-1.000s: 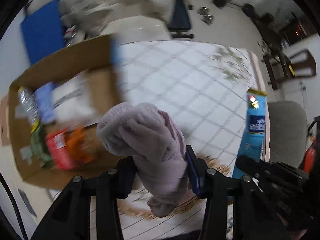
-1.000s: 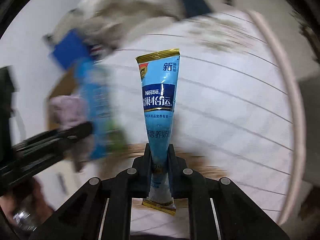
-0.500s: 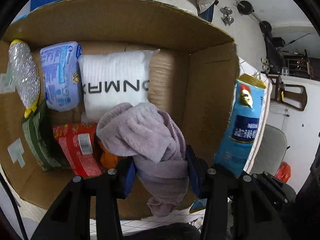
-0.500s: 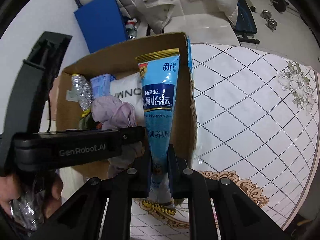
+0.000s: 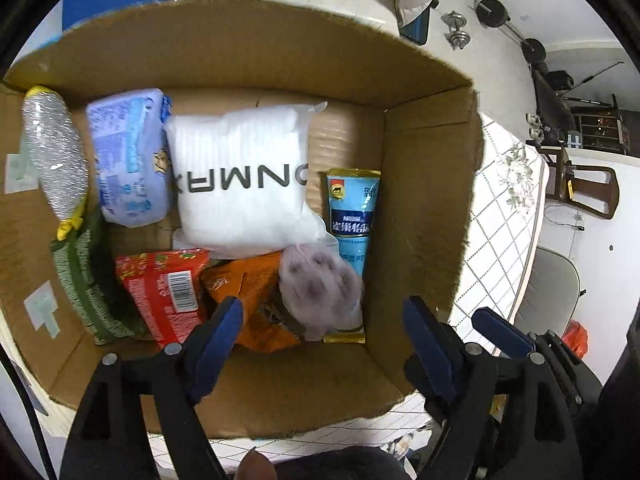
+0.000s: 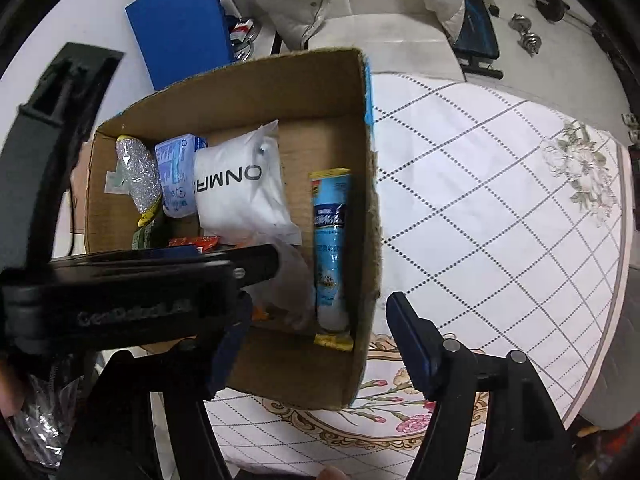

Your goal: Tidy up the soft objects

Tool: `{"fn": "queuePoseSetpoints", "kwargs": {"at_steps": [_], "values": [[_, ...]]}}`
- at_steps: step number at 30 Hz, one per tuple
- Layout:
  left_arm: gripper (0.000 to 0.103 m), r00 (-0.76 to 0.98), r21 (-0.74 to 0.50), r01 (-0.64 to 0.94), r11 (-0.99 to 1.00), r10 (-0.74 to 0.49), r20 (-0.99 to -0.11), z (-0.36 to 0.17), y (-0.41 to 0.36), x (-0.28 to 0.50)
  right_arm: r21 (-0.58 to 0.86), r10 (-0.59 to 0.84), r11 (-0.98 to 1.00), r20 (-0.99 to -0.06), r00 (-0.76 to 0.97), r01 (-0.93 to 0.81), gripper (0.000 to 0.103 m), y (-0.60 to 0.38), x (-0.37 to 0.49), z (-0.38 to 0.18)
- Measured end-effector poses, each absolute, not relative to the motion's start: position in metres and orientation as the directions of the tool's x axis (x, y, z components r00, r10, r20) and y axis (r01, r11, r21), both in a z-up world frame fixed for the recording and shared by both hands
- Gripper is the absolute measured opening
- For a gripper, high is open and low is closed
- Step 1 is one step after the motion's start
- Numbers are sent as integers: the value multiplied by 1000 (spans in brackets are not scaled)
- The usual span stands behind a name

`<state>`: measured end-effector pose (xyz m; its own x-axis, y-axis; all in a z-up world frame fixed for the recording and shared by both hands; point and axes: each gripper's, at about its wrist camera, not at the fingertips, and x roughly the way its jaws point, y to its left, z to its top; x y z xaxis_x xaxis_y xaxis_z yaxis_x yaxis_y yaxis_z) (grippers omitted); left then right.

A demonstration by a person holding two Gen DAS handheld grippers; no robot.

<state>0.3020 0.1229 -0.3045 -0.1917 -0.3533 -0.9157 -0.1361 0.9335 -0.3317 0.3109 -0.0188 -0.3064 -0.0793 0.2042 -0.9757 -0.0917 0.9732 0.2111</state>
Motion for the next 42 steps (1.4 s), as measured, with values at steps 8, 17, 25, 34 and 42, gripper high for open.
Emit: {"fn": "queuePoseSetpoints", "kwargs": {"at_steps": [8,17,25,34,42], "values": [[82,-88,-271,-137,953,-284,-955,-284,140,290,213,209,972,-977,-52,-96,72,-20,290,-288],[82,59,-103,-155,983,-95,-994,-264,166,252,203,205,974,-979,1,-101,72,-10,258,-276],[102,169,21,-170,985,50,-984,-247,186,234,162,169,981,-984,62,-104,99,0,243,-271],[102,195,62,-172,983,95,-976,-246,197,229,111,120,989,-988,102,-95,103,4,243,-266],[102,216,43,-175,984,81,-973,-231,196,224,93,106,991,-985,139,-95,103,4,241,-252]]}}
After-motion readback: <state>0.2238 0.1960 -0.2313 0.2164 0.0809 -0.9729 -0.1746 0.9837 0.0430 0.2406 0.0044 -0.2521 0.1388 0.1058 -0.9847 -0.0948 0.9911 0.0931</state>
